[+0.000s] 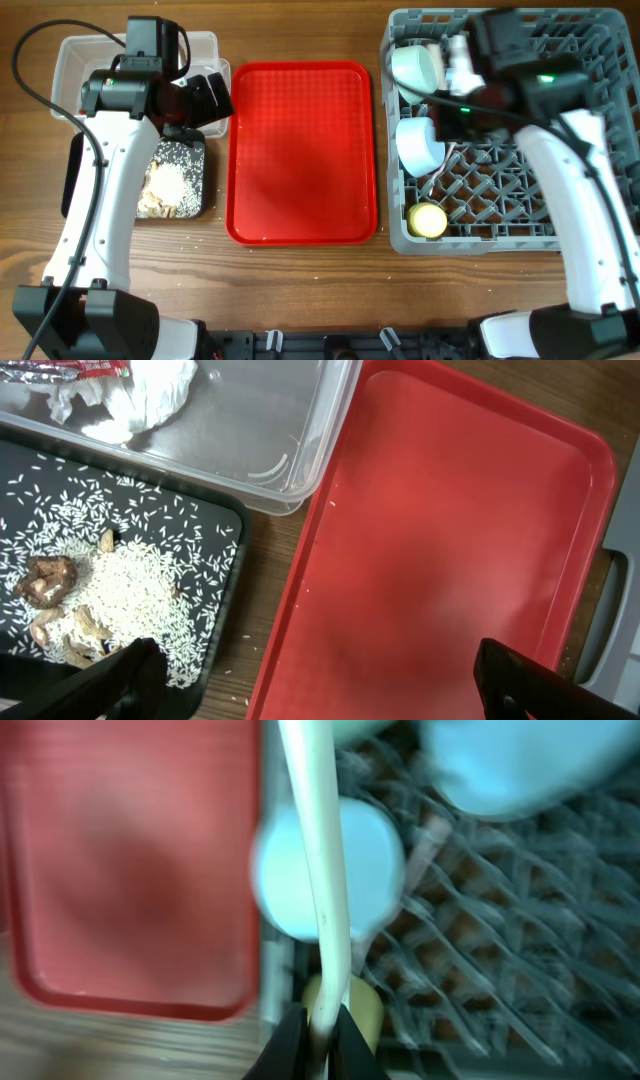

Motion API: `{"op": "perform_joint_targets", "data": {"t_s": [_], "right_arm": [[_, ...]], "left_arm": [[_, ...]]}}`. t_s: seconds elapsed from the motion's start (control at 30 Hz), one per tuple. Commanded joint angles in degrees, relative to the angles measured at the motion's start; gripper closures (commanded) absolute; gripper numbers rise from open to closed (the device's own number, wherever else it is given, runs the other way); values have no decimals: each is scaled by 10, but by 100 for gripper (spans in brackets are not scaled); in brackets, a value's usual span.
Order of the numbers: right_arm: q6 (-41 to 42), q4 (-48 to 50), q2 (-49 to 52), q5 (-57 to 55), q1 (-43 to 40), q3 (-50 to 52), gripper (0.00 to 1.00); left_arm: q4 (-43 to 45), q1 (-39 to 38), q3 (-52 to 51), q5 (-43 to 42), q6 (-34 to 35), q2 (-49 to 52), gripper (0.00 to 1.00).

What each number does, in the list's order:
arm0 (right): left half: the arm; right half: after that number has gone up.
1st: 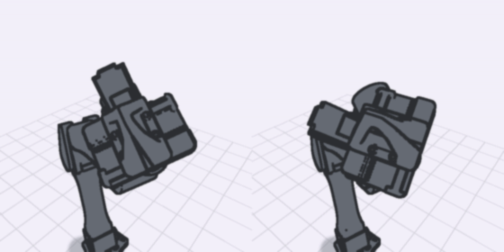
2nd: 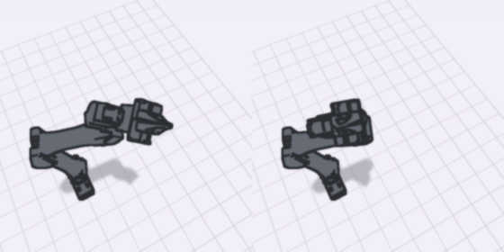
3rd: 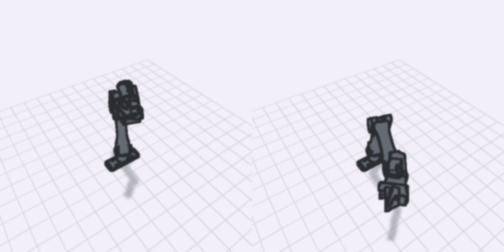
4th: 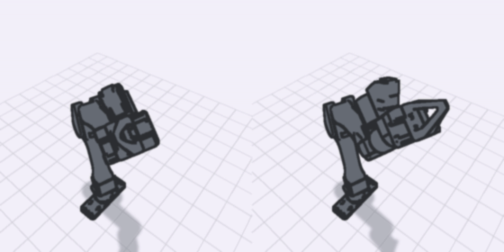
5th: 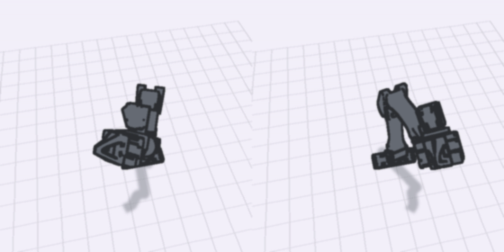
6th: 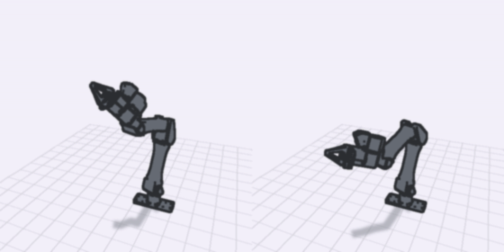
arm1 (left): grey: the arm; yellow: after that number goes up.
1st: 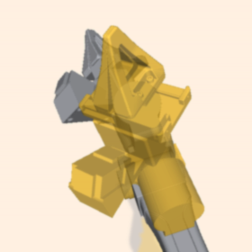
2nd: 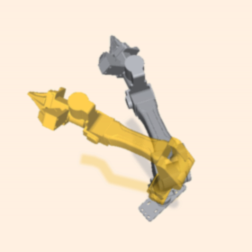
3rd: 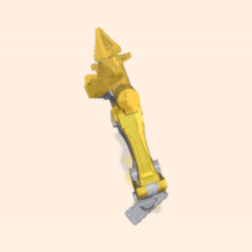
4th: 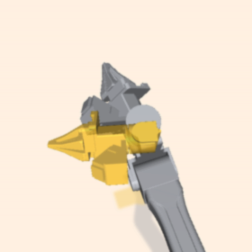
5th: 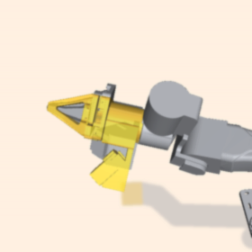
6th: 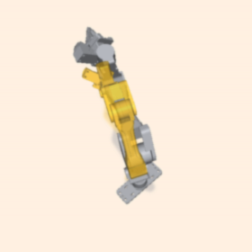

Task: Sort waste into correct bins and load items into the dishwasher rack
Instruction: 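Carry the white spoon to the rack and insert it upright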

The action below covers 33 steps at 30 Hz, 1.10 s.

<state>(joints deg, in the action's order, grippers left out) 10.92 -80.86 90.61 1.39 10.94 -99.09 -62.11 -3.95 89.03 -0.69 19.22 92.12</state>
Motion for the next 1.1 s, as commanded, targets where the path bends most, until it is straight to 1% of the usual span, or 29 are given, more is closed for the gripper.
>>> {"op": "perform_joint_targets", "data": {"t_s": [0.0,0.1,0.3,0.4,0.5,0.53,0.6,0.67,0.8,1.07], "right_arm": [[-3,-15,10,-33,-44,44,96],[-5,-7,10,-33,-61,95,96],[-4,32,10,-33,-65,198,96],[-4,43,10,-33,-65,221,95],[-4,50,10,-33,-65,228,94],[-4,51,10,-33,-65,228,91],[-4,52,10,-33,-65,228,87],[-4,52,10,-33,-65,228,78],[-3,53,10,-40,-65,228,71],[-4,78,10,-37,-65,222,71]], "left_arm": [[1,3,9,5,7,-7,0],[1,3,9,6,7,-7,0],[1,3,9,5,7,-7,0],[1,3,9,6,7,-7,0],[1,3,9,5,7,-7,0],[1,3,9,6,7,-7,0],[1,3,9,5,7,-7,0],[1,3,9,5,7,-7,0],[1,3,9,5,7,-7,0],[1,3,9,6,7,-7,0]]}}
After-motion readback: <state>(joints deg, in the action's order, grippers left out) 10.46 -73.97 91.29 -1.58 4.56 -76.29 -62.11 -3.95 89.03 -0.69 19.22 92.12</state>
